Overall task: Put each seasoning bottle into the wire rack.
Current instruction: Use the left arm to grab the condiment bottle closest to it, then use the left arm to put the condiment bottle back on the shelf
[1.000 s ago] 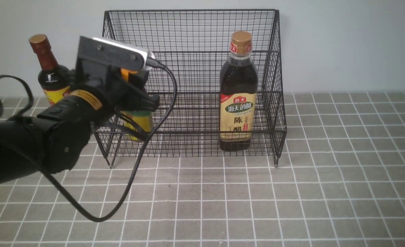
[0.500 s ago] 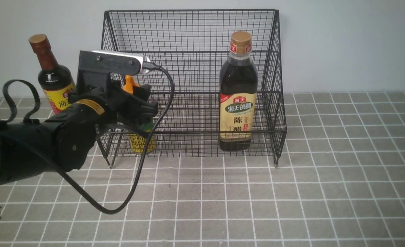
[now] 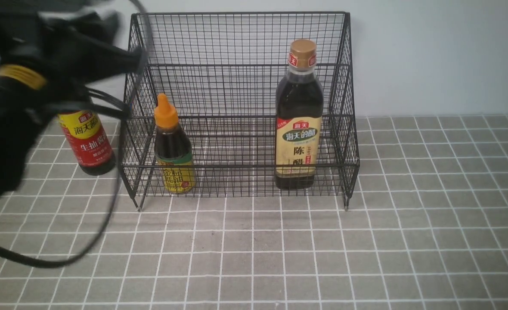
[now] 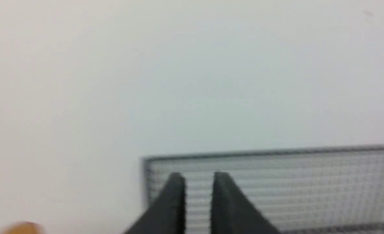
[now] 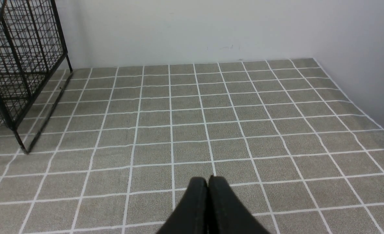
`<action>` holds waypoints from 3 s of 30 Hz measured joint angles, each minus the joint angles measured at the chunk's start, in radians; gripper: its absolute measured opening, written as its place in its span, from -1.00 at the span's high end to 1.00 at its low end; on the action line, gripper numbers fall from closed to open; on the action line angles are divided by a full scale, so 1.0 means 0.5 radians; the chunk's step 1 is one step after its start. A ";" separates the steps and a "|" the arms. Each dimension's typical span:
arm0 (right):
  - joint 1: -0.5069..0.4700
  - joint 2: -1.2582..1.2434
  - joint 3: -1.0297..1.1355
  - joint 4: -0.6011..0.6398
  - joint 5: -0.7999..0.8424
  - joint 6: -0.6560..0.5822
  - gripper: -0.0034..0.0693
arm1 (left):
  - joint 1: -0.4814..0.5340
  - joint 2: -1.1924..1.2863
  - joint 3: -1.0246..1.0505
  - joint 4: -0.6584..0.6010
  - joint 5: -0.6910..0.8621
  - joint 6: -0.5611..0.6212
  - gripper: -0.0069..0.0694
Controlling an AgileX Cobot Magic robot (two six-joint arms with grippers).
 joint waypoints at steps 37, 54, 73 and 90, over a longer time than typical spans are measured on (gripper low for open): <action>0.000 0.000 0.000 0.000 0.000 0.002 0.93 | 0.535 1.011 -0.453 0.198 -0.124 -0.284 -0.56; 0.000 0.000 0.000 0.002 0.000 0.006 0.93 | 0.539 0.611 -0.420 0.282 0.238 -0.299 0.14; 0.000 0.000 0.000 0.002 0.000 0.006 0.93 | 0.091 0.235 -0.530 0.551 -0.028 -0.337 0.14; 0.000 0.000 0.000 0.002 0.000 0.006 0.93 | 0.049 0.680 -0.809 0.888 -0.044 -0.902 0.14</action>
